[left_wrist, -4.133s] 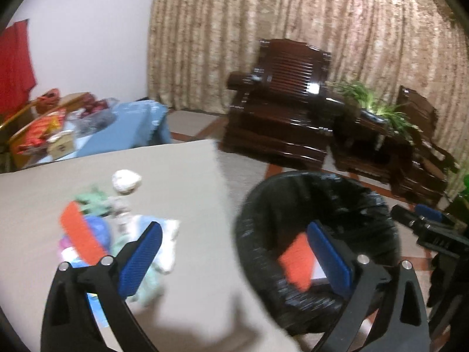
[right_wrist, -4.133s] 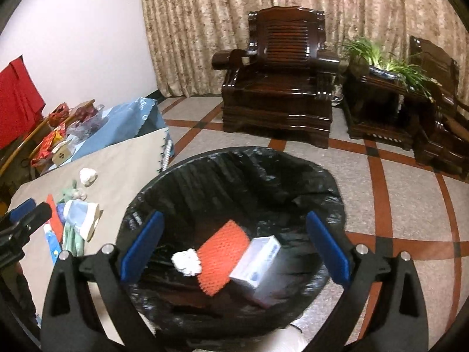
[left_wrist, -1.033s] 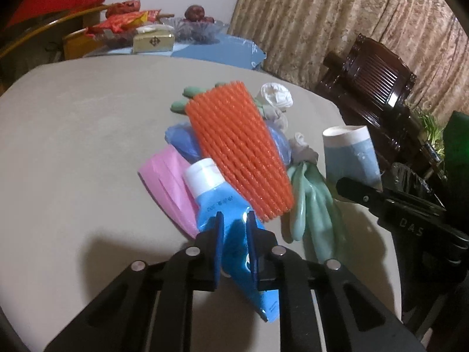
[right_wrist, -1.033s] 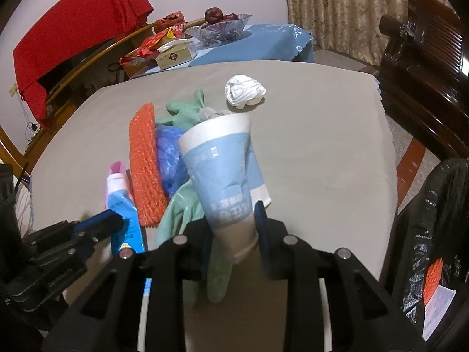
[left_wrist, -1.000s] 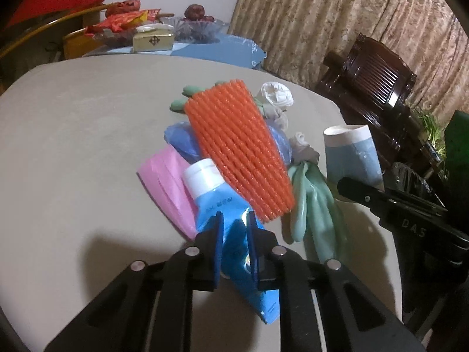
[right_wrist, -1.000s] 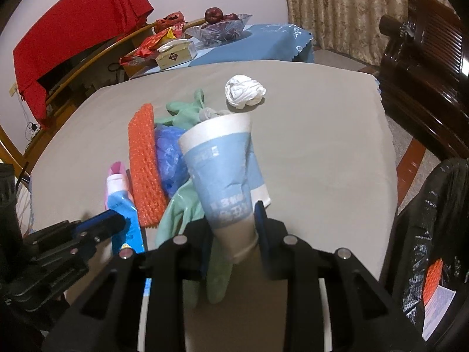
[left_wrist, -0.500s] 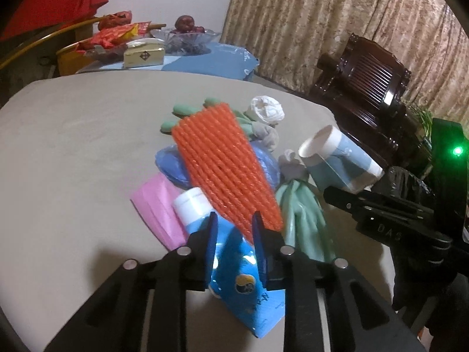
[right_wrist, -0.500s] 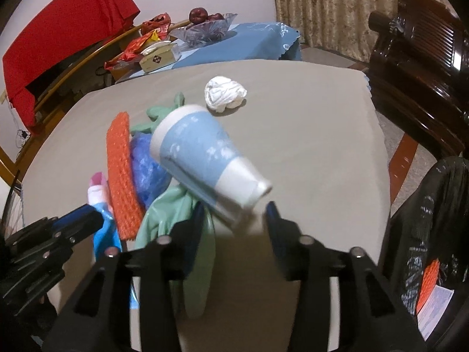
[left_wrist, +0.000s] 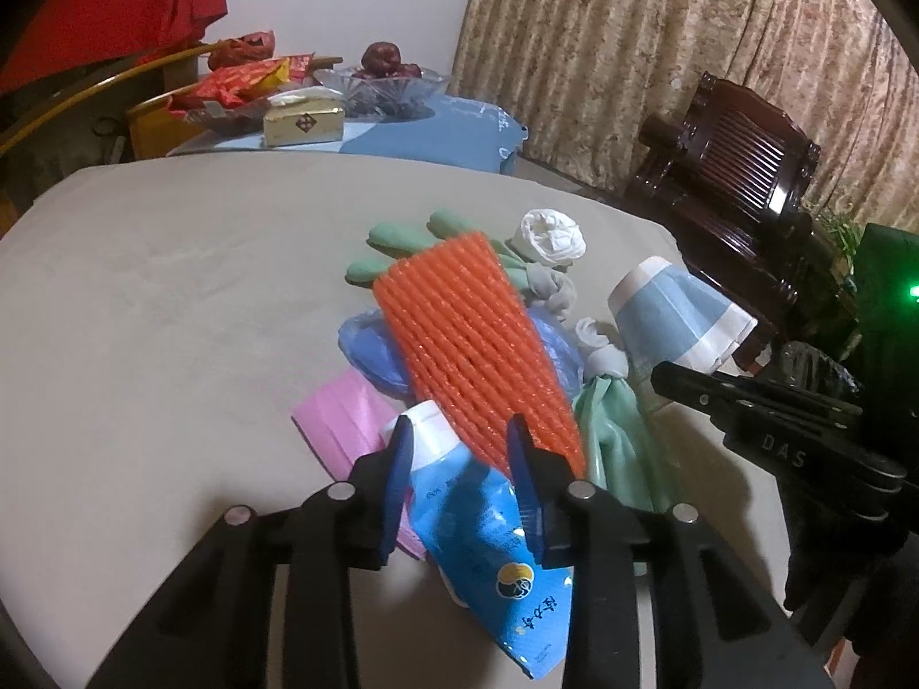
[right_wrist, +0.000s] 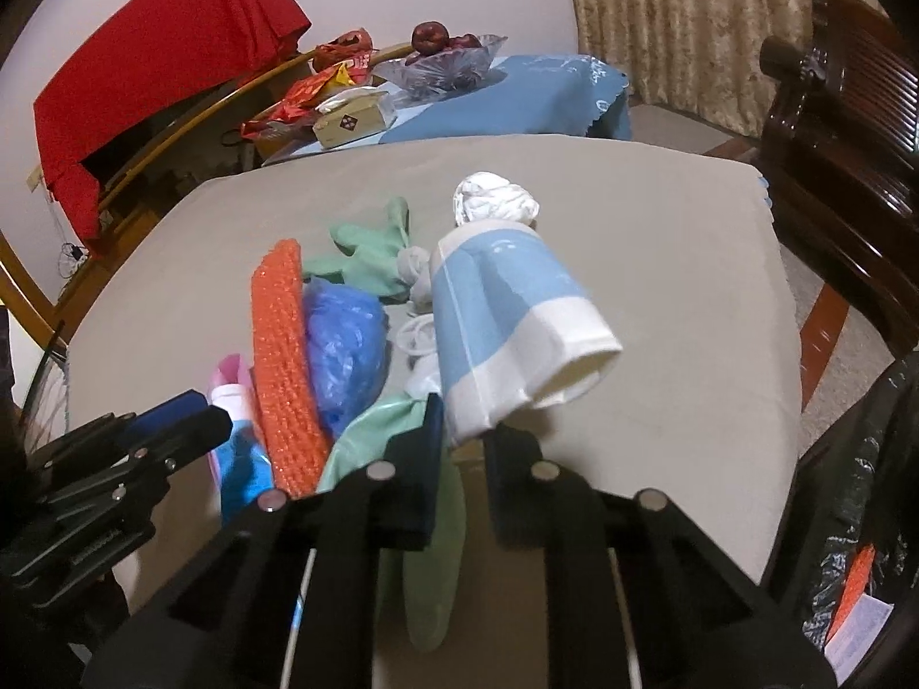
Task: Collect trash
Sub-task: 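Grasp the orange mesh net with the left tool while the right holds the cup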
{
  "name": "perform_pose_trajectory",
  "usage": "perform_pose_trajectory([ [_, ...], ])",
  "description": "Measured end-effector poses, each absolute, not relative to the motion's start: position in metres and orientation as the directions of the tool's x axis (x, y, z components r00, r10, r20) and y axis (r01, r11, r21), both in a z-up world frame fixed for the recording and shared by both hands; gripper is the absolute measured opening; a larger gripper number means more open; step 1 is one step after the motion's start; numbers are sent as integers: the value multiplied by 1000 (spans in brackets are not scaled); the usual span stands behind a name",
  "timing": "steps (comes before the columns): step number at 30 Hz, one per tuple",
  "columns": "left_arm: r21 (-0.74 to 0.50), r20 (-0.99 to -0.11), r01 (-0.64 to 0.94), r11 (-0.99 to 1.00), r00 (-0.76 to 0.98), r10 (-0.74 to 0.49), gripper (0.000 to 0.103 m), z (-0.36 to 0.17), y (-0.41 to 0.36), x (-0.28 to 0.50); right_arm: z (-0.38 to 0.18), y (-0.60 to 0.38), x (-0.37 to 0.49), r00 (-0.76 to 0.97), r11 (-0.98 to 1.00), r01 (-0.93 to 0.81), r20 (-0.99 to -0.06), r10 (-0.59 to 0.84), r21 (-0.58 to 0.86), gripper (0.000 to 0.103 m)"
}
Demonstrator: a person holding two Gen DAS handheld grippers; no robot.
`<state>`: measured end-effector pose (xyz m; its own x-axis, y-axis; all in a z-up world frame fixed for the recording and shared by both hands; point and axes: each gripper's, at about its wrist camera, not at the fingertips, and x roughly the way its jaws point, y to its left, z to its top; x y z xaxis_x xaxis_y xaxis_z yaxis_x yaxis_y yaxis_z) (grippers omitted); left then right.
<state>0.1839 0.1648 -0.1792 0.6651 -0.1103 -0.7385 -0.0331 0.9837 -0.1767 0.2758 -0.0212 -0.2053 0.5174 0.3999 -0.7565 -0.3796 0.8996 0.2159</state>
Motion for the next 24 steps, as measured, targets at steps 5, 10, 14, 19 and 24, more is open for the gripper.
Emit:
perform_pose_trajectory([
  [5, -172, -743, -40, 984, 661, -103, 37, -181, 166, 184, -208, -22, 282, 509, 903, -351, -759, 405, 247, 22],
  [10, -164, -742, -38, 986, 663, -98, 37, -180, 166, 184, -206, -27, 283, 504, 895, -347, -749, 431, 282, 9],
  [14, -164, -740, -34, 986, 666, -100, 37, -178, 164, 185, -200, -31, 278, 512, 892, -351, -738, 439, 287, 5],
  [19, -166, -731, -16, 986, 673, -112, 37, -173, 157, 184, -189, -39, 269, 534, 889, -347, -716, 449, 298, 5],
  [24, -164, -728, 2, 986, 674, -122, 37, -172, 147, 193, -185, -44, 267, 551, 903, -330, -720, 421, 275, 5],
])
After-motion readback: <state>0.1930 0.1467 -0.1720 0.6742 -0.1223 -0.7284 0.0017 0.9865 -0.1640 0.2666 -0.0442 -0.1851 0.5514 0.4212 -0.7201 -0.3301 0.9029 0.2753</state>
